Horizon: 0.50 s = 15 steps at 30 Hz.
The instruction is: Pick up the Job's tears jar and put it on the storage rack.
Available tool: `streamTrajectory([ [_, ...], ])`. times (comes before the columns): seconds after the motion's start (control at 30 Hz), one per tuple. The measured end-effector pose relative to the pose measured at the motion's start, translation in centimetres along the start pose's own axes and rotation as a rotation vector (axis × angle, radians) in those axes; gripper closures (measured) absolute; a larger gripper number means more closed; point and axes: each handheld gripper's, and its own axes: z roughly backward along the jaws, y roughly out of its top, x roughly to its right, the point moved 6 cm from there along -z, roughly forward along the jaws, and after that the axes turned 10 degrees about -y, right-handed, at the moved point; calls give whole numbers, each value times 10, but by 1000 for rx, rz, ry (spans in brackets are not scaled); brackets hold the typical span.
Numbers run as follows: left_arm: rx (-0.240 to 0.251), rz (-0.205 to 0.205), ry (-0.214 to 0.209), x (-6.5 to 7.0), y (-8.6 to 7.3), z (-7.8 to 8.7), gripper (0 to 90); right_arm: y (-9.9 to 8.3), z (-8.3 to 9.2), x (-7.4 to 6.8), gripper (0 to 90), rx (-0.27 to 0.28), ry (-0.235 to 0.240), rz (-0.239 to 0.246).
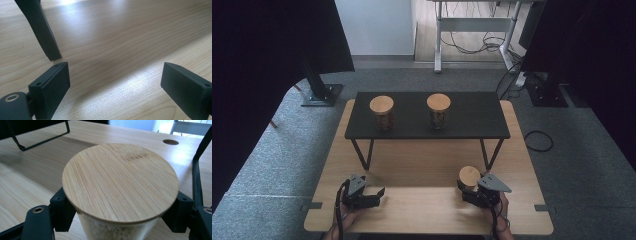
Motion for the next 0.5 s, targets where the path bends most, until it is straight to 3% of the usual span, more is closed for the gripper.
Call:
streamTrajectory([
  [0.5, 0, 3, -1, 0, 0, 0, 83, 12, 25, -7, 248, 51, 45, -2],
])
